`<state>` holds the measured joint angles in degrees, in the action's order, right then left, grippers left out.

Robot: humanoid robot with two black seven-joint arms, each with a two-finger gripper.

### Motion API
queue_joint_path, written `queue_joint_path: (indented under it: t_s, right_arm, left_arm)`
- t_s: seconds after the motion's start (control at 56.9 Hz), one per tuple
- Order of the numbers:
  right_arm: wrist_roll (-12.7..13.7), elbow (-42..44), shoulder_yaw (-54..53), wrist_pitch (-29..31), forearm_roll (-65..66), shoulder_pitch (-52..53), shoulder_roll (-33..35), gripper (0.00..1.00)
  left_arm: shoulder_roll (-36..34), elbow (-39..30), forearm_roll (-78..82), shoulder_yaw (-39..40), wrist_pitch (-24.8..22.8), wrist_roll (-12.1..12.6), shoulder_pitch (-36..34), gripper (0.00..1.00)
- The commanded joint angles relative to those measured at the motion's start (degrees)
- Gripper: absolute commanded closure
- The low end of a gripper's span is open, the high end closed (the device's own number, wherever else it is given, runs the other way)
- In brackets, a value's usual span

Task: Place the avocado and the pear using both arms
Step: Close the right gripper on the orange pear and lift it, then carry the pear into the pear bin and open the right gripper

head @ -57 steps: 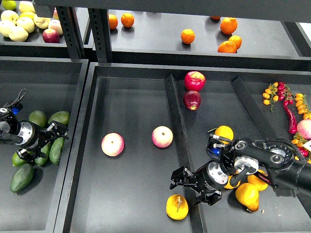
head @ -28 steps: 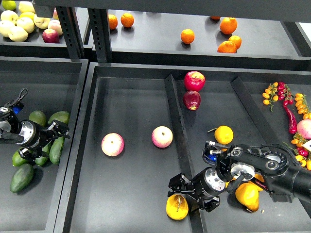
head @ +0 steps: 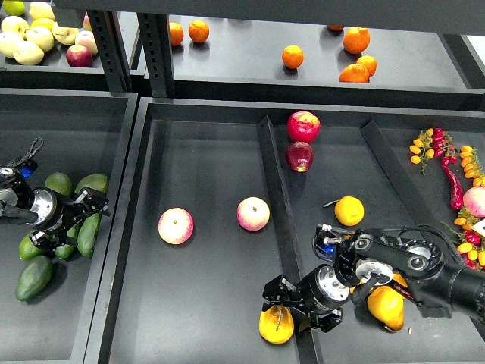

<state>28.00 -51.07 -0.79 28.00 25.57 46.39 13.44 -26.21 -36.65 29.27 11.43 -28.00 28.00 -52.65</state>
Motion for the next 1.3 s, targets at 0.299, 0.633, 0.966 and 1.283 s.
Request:
queue_joint_path:
  t_s: [0.299, 0.633, 0.966, 1.283]
  right_arm:
    - [0.0, 2.3, -0.6, 0.0, 0.5, -1.7, -1.4, 0.24]
    - [0.0, 5.9, -0.7, 0.0, 0.4, -1.7, -3.5, 0.60]
    - [0.0, 8.4, -1.0, 0.0, 0.4, -0.9, -4.1, 0.99]
    - [0.0, 9.8, -4.3, 0.0, -11.9, 9.0, -3.1, 0.99]
  left_arm:
    - [0.0, 0.0, -0.2, 0.2, 0.0, 0.0, 0.1, 0.00]
    - [0.0, 0.0, -0.2, 0.2, 0.0, 0.0, 0.2, 0.00]
    - [0.3, 0.0, -0.2, 0.2, 0.0, 0.0, 0.3, 0.00]
    - [0.3, 0.2, -0.2, 0.2, 0.0, 0.0, 0.4, 0.01]
